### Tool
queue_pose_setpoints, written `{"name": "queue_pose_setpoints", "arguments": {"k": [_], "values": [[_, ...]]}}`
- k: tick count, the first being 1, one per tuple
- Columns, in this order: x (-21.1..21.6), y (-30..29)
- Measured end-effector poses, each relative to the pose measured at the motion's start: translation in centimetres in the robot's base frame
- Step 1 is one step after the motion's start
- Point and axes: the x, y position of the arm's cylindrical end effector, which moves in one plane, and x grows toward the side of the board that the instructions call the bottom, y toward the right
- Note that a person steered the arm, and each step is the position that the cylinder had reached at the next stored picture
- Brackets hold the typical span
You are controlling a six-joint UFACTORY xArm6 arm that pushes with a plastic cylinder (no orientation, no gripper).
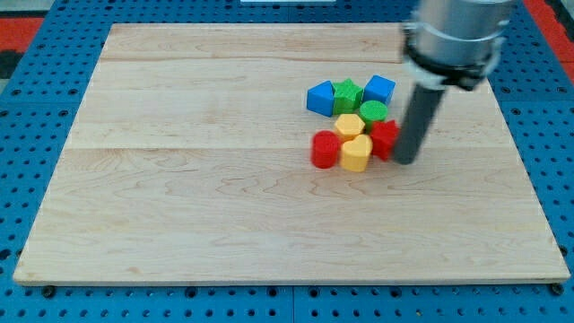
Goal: Move the yellow heart left to the red circle
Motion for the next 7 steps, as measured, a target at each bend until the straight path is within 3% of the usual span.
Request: {"name": "queue_pose_setpoints", "arguments": {"k": [1, 2, 4, 7], "values": [[1.0, -3.4], [2.7, -0.7], [5.3, -7.1], [0.9, -6.3]]}}
